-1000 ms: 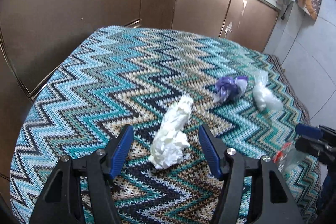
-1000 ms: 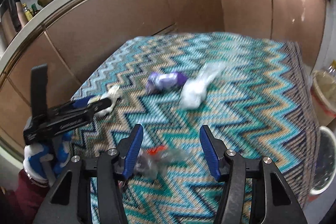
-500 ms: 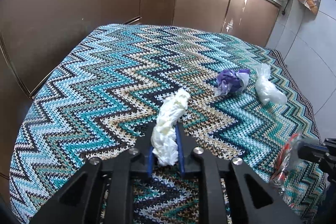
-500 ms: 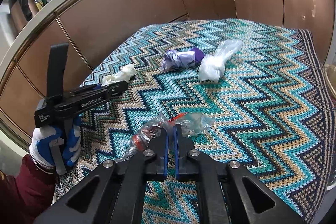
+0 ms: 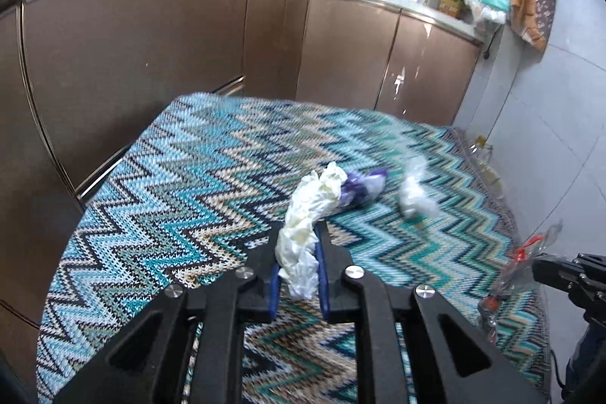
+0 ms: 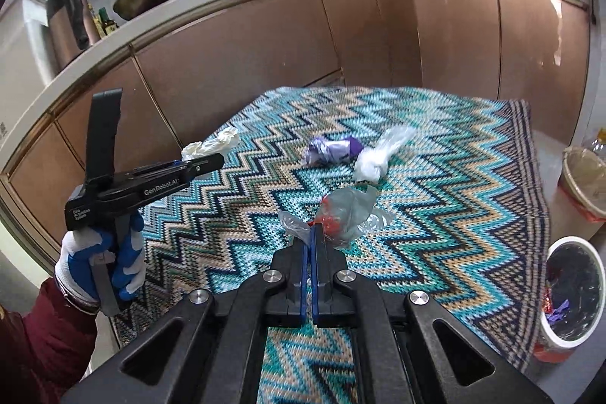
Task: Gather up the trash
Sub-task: 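Grasp white tissue with the left tool while the right grasps a clear bag, then carry the white tissue and clear bag over the white bin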
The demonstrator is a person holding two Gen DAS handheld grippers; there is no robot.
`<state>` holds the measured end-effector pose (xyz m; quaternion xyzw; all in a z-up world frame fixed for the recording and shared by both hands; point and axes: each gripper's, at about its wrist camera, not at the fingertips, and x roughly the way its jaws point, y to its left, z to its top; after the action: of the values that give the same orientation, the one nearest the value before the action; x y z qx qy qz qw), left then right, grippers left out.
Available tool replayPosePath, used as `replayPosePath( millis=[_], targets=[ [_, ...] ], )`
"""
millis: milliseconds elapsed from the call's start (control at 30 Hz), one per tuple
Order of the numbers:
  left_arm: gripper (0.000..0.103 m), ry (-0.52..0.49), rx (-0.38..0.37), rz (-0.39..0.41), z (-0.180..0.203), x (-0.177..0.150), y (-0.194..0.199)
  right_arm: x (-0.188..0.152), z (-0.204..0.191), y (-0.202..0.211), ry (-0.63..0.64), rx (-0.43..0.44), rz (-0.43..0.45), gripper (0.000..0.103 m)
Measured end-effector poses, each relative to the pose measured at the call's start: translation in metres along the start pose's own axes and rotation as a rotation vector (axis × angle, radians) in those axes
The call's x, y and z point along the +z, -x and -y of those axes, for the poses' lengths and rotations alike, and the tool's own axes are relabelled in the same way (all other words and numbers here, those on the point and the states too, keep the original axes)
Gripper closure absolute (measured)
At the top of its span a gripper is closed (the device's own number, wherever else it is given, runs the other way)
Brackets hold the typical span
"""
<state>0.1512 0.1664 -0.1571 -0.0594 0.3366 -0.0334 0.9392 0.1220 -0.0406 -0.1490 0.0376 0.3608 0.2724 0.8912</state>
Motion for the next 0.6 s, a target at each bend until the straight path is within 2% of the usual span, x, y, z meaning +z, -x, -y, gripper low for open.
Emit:
replayPosePath(
  millis=[367, 600],
  targets=[
    [0.089, -0.053, -0.059, 0.082, 0.048, 0.009, 0.066, -0.008, -0.006, 0.07, 0.002, -0.034, 0.126, 0.102],
    [0.089, -0.081, -0.117, 0.111, 0.082, 0.012, 0.093, -0.011, -0.005, 0.112, 0.006, -0.055, 0.202, 0.102]
  ],
)
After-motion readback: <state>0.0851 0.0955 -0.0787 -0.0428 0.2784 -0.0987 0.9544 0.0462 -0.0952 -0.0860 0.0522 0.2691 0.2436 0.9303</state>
